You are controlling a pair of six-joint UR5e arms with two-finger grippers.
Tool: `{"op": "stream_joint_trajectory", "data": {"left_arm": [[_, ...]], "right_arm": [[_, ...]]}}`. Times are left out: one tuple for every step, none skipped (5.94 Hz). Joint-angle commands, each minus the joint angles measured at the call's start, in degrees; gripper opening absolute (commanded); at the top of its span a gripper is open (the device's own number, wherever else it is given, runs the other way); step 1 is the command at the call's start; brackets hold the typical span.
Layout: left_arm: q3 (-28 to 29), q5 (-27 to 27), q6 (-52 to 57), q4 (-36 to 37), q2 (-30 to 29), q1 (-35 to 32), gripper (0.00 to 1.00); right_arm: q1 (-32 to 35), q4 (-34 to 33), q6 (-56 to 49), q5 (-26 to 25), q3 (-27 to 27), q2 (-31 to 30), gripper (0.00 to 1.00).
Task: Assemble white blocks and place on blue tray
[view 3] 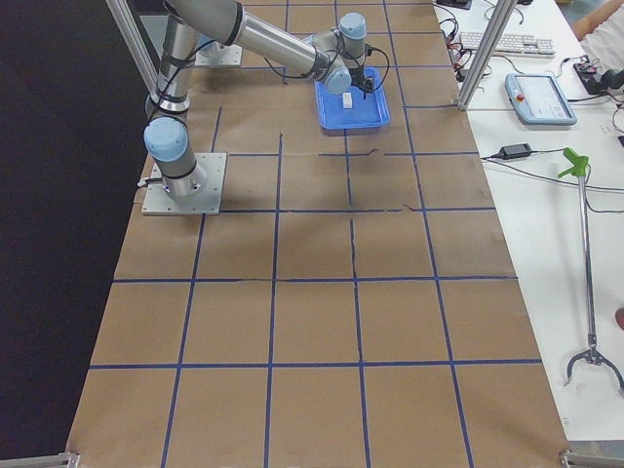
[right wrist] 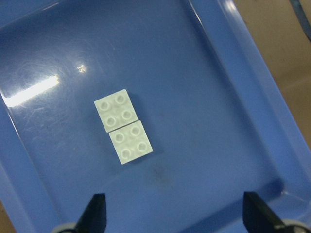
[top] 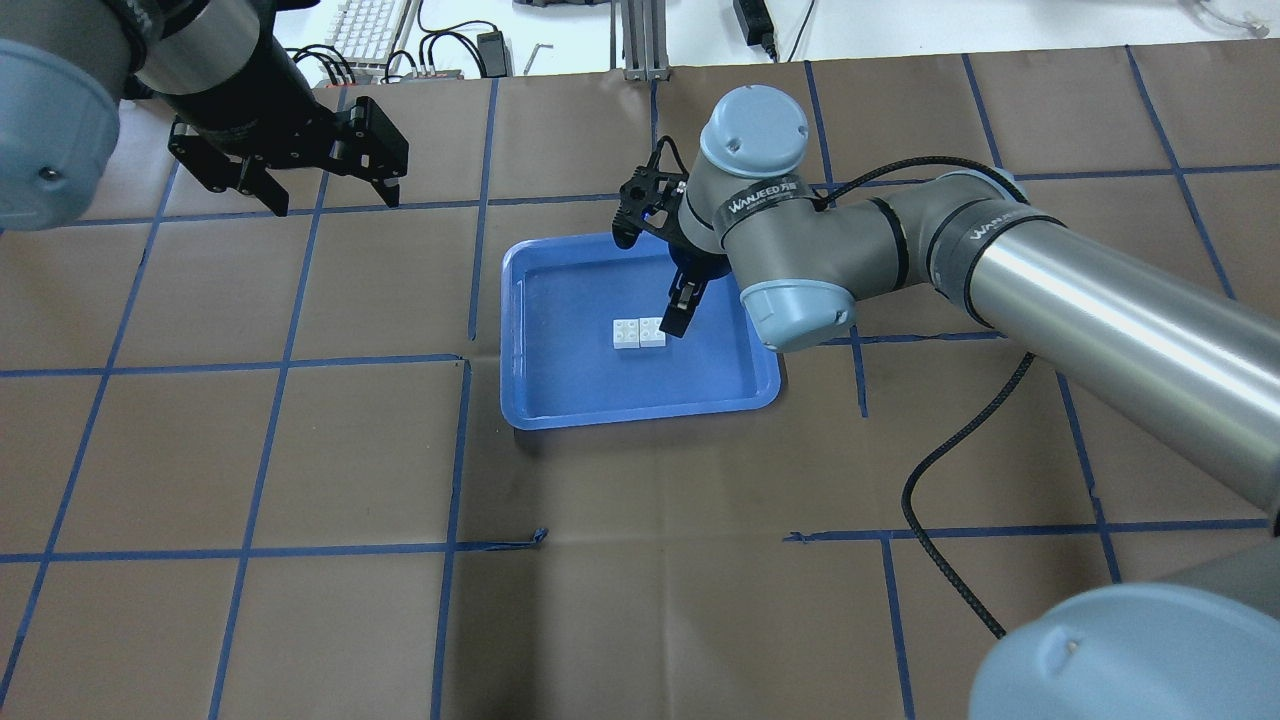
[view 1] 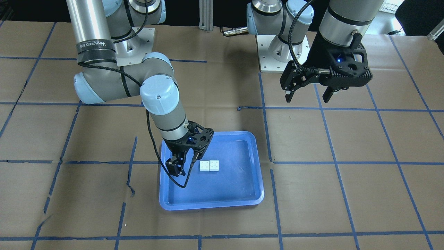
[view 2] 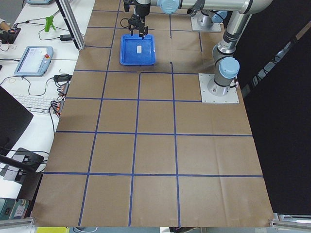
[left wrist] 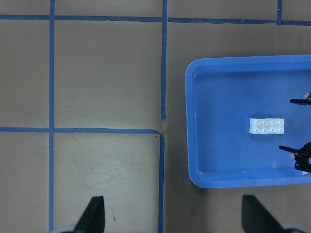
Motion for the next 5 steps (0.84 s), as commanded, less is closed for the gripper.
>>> {"op": "stream_joint_trajectory", "data": {"left_arm": [[-0.04,0.97,-0.06,-0.26,0.23,-0.21,1.00],[-0.04,0.89,-0.06,-0.26,0.23,-0.22,1.00],[-0.04,1.07,-0.06,-0.35,0.23,-0.22,1.00],[-0.12,0.98,-0.06,-0.35,0.32,-0.30,1.00],[-0.12,1.07,-0.06,-0.35,0.32,-0.39,1.00]], "right_arm": [[-3.56,6.12,6.26,-1.49,-0.13,-4.56,1.00],[-5.50,9.20,8.72,-1.49,-0.13,-7.20,1.00],[-7.00,12.98,11.53,-1.49,-1.00,-9.40,1.00],[-8.75,19.97,16.34,-1.41,-3.79,-10.90,1.00],[-11.03,30.49,23.96,-1.49,-7.82,-12.74,1.00]]}}
